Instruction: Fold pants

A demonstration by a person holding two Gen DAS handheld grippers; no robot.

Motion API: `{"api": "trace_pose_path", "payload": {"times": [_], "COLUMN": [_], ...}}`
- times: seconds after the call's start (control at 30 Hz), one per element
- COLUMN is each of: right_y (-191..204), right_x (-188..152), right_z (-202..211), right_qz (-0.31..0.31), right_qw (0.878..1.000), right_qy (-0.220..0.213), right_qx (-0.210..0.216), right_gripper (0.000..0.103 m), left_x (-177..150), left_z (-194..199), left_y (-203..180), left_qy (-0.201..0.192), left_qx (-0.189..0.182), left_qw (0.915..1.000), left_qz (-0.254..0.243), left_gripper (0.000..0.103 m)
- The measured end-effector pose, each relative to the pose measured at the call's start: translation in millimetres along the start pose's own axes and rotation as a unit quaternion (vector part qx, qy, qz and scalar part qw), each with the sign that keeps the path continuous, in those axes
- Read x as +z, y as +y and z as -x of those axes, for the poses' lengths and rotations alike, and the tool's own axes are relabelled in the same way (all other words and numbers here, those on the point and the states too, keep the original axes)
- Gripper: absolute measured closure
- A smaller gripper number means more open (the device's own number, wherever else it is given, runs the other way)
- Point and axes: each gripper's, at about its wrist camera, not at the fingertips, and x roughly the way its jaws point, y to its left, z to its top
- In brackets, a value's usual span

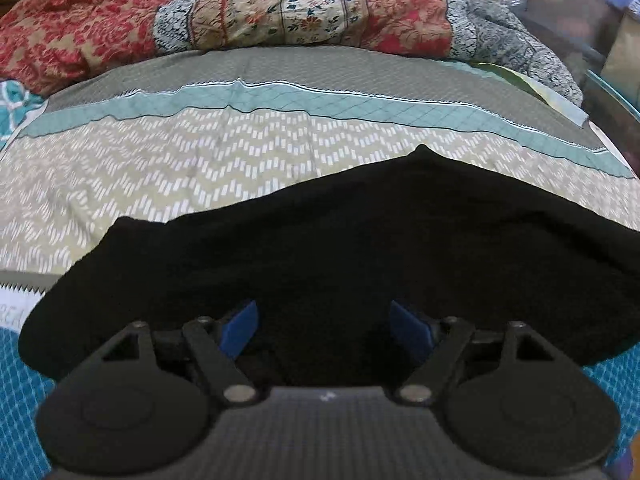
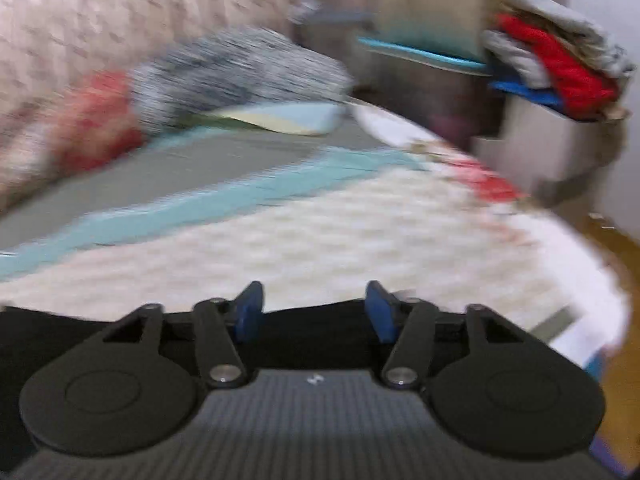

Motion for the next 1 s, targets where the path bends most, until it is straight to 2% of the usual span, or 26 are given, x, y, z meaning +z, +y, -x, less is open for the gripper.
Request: {"api": "trace_pose_path", "payload": {"times": [0.03,0.13,0.17,0.2,0.23,0.27,0.33,0.47,0.53,0.57,0.6,0.63,0.67,0.73,0.77,0.83,0.9,1.0], "right_y": [-11,-21,-12,-1,8,13,12,-20,-22,-19,-15,-12,-14,-33,-50,-82,-108,-131], "right_x": [4,5,1,-4,-9,-10,-7,24,26,19,12,5,0,-2,-5,-13,-14,-42], "right_z": [-13,-45,-50,-52,-52,-50,-41,-39,-57,-66,-82,-84,-76,-52,-35,-7,3,22], "right_qz": [-0.006,-0.022,-0.001,0.038,0.063,0.073,0.074,-0.024,-0.025,-0.021,-0.010,0.007,0.009,-0.054,-0.100,-0.163,-0.201,-0.256], "right_qw": [1.000,0.994,0.993,0.992,0.990,0.990,0.994,1.000,1.000,0.999,0.998,0.998,0.999,0.998,0.993,0.982,0.973,0.955], "right_qy": [0.024,0.095,0.105,0.108,0.115,0.108,0.075,-0.006,0.001,0.025,0.063,0.064,0.046,0.011,-0.019,-0.049,-0.053,-0.045], "right_qx": [-0.003,0.053,0.052,0.043,0.051,0.051,0.041,0.012,0.005,0.007,0.012,0.010,0.012,0.039,0.059,0.079,0.100,0.143], "right_gripper": [0.035,0.036,0.050,0.078,0.091,0.092,0.093,0.093,0.090,0.087,0.077,0.076,0.076,0.067,0.062,0.062,0.060,0.059], "left_x": [1,2,1,2,3,3,3,3,3,4,4,5,6,8,10,14,17,22], "left_z": [2,5,5,5,5,5,3,3,2,2,2,4,5,9,11,12,10,2], "left_y": [-2,-14,-19,-24,-28,-33,-43,-60,-66,-69,-72,-74,-76,-80,-81,-85,-94,-113], "left_qy": [0.001,0.003,0.004,0.005,0.006,0.007,0.012,0.015,0.016,0.018,0.018,0.017,0.014,0.006,0.004,0.000,-0.001,0.002], "left_qx": [0.003,0.013,0.014,0.011,0.009,0.009,0.011,0.015,0.018,0.018,0.016,0.015,0.014,0.009,0.007,-0.001,-0.016,-0.037], "left_qw": [1.0000,0.9999,0.9999,0.9999,0.9999,0.9999,0.9999,0.9996,0.9995,0.9995,0.9995,0.9995,0.9995,0.9996,0.9996,0.9997,0.9995,0.9983], "left_qz": [0.000,-0.005,-0.004,-0.003,-0.001,0.000,-0.004,-0.019,-0.021,-0.020,-0.020,-0.022,-0.023,-0.026,-0.027,-0.026,-0.028,-0.045], "left_gripper": [0.026,0.025,0.025,0.025,0.025,0.025,0.025,0.025,0.025,0.025,0.025,0.025,0.025,0.024,0.024,0.024,0.024,0.024]}}
